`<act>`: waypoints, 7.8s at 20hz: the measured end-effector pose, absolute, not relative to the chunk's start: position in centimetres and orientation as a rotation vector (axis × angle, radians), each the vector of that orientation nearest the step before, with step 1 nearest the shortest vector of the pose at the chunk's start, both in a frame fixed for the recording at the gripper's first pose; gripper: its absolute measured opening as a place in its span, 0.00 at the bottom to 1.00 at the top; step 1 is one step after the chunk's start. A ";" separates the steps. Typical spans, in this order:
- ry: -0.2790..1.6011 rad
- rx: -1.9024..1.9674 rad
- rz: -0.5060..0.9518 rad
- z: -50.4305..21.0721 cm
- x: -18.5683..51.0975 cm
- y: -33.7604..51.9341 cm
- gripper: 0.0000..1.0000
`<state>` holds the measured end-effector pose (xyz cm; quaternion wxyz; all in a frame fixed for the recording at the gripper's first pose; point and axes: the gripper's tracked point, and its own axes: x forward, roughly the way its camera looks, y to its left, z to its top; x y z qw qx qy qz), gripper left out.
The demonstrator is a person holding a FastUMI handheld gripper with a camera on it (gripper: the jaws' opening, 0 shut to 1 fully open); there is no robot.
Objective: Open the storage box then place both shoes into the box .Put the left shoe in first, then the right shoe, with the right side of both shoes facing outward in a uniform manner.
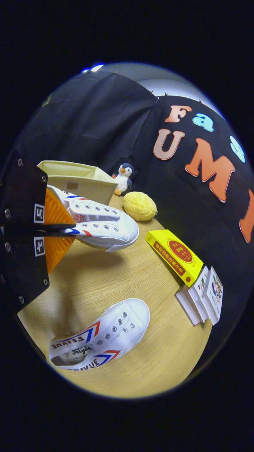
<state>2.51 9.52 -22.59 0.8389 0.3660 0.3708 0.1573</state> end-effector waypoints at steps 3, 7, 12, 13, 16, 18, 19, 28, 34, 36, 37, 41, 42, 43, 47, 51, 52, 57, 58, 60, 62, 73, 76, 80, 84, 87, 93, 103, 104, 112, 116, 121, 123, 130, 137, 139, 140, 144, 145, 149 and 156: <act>0.745 0.814 0.342 -19.4 2.1 10.6 0.00; 0.677 0.840 0.353 -15.2 1.1 12.1 0.00; 0.628 0.868 0.384 -11.3 -0.1 15.7 0.00; 0.624 0.871 0.394 -10.8 -0.2 16.6 0.00; 0.621 0.874 0.416 -10.0 -0.7 19.5 0.00; 0.635 0.866 0.431 -10.1 -1.0 21.8 0.00; 0.645 0.865 0.439 -10.3 -1.0 22.9 0.00; 0.755 0.696 0.391 -16.6 0.1 29.9 0.00; 0.806 0.634 0.365 -19.7 1.4 32.3 0.00; 0.820 0.601 0.345 -20.6 1.9 32.6 0.00; 0.833 0.590 0.340 -21.3 2.0 32.9 0.00; 0.864 0.548 0.330 -22.6 2.1 33.9 0.00; 0.863 0.535 0.319 -22.8 2.2 33.8 0.00; 0.866 0.525 0.308 -23.2 2.4 33.8 0.00; 0.933 0.473 0.295 -24.2 1.5 34.2 0.04; 0.870 0.486 0.316 -21.5 2.6 34.2 0.32; 0.852 0.466 0.319 -20.8 2.4 33.9 0.42; 0.780 0.403 0.338 -17.8 1.8 32.2 0.95; 0.767 0.387 0.340 -17.3 1.7 31.7 0.97; 0.741 0.361 0.345 -16.2 1.4 30.6 0.99; 0.718 0.355 0.346 -15.1 1.1 29.2 0.99; 0.644 0.391 0.224 -12.9 1.2 15.0 0.99; 0.645 0.395 0.184 -13.3 1.4 10.3 0.99; 0.657 0.368 0.122 -14.8 1.8 4.2 0.98; 0.697 0.348 0.055 -17.8 1.9 -1.3 0.99; 0.733 0.332 0.023 -20.4 1.9 -4.5 0.99; 0.840 0.163 0.007 -27.3 1.0 -9.1 0.97; 0.974 0.094 0.098 -33.7 1.1 -9.4 0.75; 0.985 0.104 0.114 -34.1 1.1 -9.0 0.72; 0.976 0.227 0.102 -34.8 1.4 -9.4 0.03; 0.957 0.363 0.133 -34.3 1.0 -7.5 0.00; 0.932 0.443 0.210 -32.8 0.6 -4.6 0.00; 0.920 0.488 0.227 -31.7 0.4 -3.2 0.00; 0.827 0.505 0.213 -25.8 0.7 0.7 0.00; 0.730 0.513 0.195 -18.4 0.4 6.8 0.00; 0.693 0.512 0.202 -16.2 0.4 9.0 0.00; 0.684 0.505 0.207 -15.3 0.3 10.3 0.00; 0.679 0.478 0.230 -13.8 -0.3 16.1 0.00; 0.682 0.478 0.241 -13.7 -0.3 17.6 0.00; 0.713 0.456 0.266 -14.5 -0.5 22.6 0.00; 0.789 0.323 0.224 -18.7 -0.1 26.2 0.00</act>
